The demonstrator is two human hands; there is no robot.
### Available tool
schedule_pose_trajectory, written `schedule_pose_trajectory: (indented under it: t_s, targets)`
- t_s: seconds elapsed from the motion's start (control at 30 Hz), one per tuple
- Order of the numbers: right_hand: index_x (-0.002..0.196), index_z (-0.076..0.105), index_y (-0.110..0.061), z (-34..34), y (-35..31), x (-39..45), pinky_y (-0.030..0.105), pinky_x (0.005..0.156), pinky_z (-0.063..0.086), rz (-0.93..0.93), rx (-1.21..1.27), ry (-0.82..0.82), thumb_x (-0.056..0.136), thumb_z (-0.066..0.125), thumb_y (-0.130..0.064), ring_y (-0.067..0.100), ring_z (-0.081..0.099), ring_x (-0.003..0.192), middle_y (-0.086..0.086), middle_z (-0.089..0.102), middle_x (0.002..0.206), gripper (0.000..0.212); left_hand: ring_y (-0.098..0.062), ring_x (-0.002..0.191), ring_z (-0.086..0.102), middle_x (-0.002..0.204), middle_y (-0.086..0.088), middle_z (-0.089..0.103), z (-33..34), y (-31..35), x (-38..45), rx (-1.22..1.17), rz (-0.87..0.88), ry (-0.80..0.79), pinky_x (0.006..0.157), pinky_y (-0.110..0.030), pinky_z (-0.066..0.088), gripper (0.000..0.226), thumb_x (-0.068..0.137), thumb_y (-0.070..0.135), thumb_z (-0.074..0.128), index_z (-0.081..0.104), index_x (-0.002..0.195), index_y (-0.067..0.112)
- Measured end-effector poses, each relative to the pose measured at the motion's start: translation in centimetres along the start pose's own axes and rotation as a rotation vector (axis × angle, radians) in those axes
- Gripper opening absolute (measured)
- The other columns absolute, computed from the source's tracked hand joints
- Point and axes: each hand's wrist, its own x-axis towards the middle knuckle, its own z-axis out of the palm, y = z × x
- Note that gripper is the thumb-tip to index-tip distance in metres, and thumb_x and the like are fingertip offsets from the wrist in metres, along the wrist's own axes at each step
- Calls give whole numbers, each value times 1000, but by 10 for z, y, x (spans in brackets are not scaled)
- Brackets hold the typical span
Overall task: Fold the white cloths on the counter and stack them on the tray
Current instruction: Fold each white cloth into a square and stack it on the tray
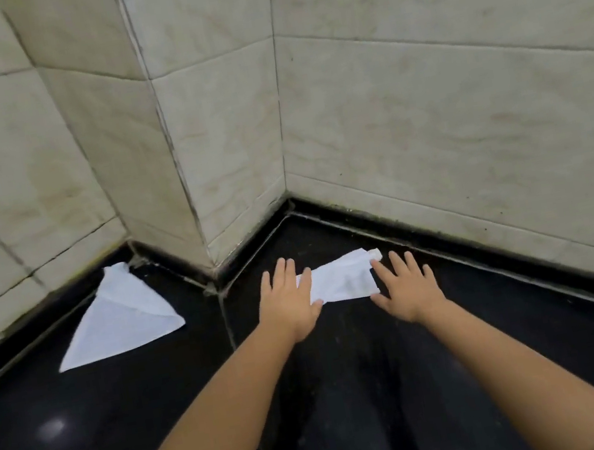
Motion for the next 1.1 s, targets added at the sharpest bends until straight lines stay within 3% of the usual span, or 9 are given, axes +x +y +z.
schedule_pose_trajectory:
  t_s: [0.17,0.33,0.47,0.57,0.67,0.8,0.93,1.1]
  targets:
    - [147,2,-29,41,-4,44,51,115,4,57,-2,-136,95,35,-45,31,-9,143,8,-6,157,64,-28,145,-3,156,-15,3,53,-7,46,-22,97,-61,117,-44,4,60,98,42,31,11,148,14]
    - [147,4,-27,66,-6,83,50,116,4,54,-3,-162,96,35,-42,31,-7,144,8,-4,157,62,-26,145,-7,156,-14,0,88,-15,78,-69,118,-142,118,-40,0,59,99,40,30,11,148,13]
    - [147,10,-21,72,-7,114,49,116,7,47,20,-74,97,34,-25,30,-2,144,8,3,157,56,-25,145,-4,157,-11,4,101,-23,97,-138,144,-71,118,-39,-1,55,100,35,29,14,147,12]
    - [147,11,-22,70,-6,137,49,117,2,51,19,-99,94,36,-15,28,-4,144,5,6,156,59,-24,145,-4,157,-11,5,106,-28,108,-121,183,-79,118,-39,-1,52,100,34,27,17,146,13]
    - [145,20,-17,67,-5,149,47,116,6,57,-15,-131,93,41,-19,28,12,141,9,25,149,56,-22,145,-2,157,-9,5,113,-32,111,-106,212,-124,118,-39,-1,51,100,35,26,17,147,15]
    - [142,25,-15,60,-8,156,40,109,25,44,-38,-122,90,47,-20,29,36,126,11,42,135,56,-21,145,-2,157,-9,4,115,-33,114,-107,213,-116,118,-40,-1,51,100,35,26,17,146,16]
    - [145,24,-23,52,-10,165,41,100,33,112,38,-138,94,36,-16,30,43,120,11,49,131,52,-21,145,-4,157,-10,2,116,-33,115,-140,216,-134,118,-38,-2,51,100,34,27,17,146,15]
    - [128,50,-20,57,-18,169,39,99,35,77,-115,-68,93,42,-14,26,47,116,8,52,125,37,-19,144,-12,157,-8,-8,125,-36,112,-169,224,-153,117,-33,-7,53,102,33,22,8,148,14]
